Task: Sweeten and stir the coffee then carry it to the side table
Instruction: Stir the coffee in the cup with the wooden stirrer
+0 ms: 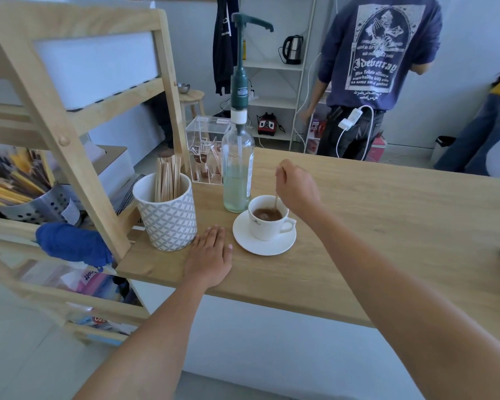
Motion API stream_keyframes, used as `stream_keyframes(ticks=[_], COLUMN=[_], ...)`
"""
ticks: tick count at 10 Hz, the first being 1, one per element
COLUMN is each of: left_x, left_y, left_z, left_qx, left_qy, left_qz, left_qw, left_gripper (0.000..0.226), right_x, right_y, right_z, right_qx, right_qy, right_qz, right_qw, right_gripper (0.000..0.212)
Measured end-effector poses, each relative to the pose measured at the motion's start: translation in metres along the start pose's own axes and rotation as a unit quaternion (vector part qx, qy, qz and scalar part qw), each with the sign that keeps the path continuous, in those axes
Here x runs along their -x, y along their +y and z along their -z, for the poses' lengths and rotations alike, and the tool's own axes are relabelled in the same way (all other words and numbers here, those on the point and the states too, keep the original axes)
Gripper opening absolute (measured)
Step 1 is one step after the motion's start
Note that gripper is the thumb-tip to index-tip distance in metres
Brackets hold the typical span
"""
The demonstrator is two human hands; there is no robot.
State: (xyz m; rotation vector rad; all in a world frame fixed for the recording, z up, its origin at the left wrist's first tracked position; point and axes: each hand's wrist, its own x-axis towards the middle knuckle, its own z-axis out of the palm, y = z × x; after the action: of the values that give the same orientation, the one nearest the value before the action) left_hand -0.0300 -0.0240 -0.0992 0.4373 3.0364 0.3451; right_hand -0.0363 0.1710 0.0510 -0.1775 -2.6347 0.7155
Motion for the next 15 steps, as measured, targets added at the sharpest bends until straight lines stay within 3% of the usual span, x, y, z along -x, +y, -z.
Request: stream_keyframes(ticks=[1,4,6,7,9,11,13,15], left_x=[-0.0002,0.0009,0.0008,0.0014,0.0013,0.0019,0.0013,0.0021], left_y=[-0.0004,0.0005,0.0007,0.0011,0.0016,0.0017,0.0014,0.0024], left_z=[-0.0008,0.0006,0.0016,0.0017,0.0016,0.0024,0.0018,0.0036], left_qx=[0.002,0.0,0.0,0.002,-0.006,-0.007,-0.005,-0.008], left_qy=[0.001,0.001,-0.001,0.001,0.001,-0.001,-0.003,-0.002], left_qz=[0.0,0.0,0.001,0.002,0.001,0.002,0.001,0.0], left_qw=[1.0,1.0,1.0,1.0,1.0,1.0,1.0,1.0], left_gripper=[0.059,0.059,0.059,0.059,0.059,0.059,0.059,0.06], right_x=[-0.0032,-0.0026,-0.0009,-0.0002,-0.0022,0.0003,0.0001,0.0013], right_y=[0.0029,0.0004,0.006,0.0036,0.01,0.0032,0.0092,0.0048], right_z=[0.0024,0.0034,0.0046,0.003,0.0064,0.0024,0.0026,0.0037], right_qx=[0.02,-0.102,-0.051,-0.101,-0.034,-0.096,-0.024,-0.085], right_qy=[0.005,-0.033,0.001,-0.019,0.002,-0.034,-0.003,-0.038], right_qz=[-0.008,-0.058,-0.054,-0.051,-0.046,-0.036,-0.03,-0.033], right_qw=[1.0,0.992,0.997,0.993,0.998,0.994,0.999,0.995], right_gripper=[0.032,0.034,0.032,0.032,0.03,0.034,0.03,0.034])
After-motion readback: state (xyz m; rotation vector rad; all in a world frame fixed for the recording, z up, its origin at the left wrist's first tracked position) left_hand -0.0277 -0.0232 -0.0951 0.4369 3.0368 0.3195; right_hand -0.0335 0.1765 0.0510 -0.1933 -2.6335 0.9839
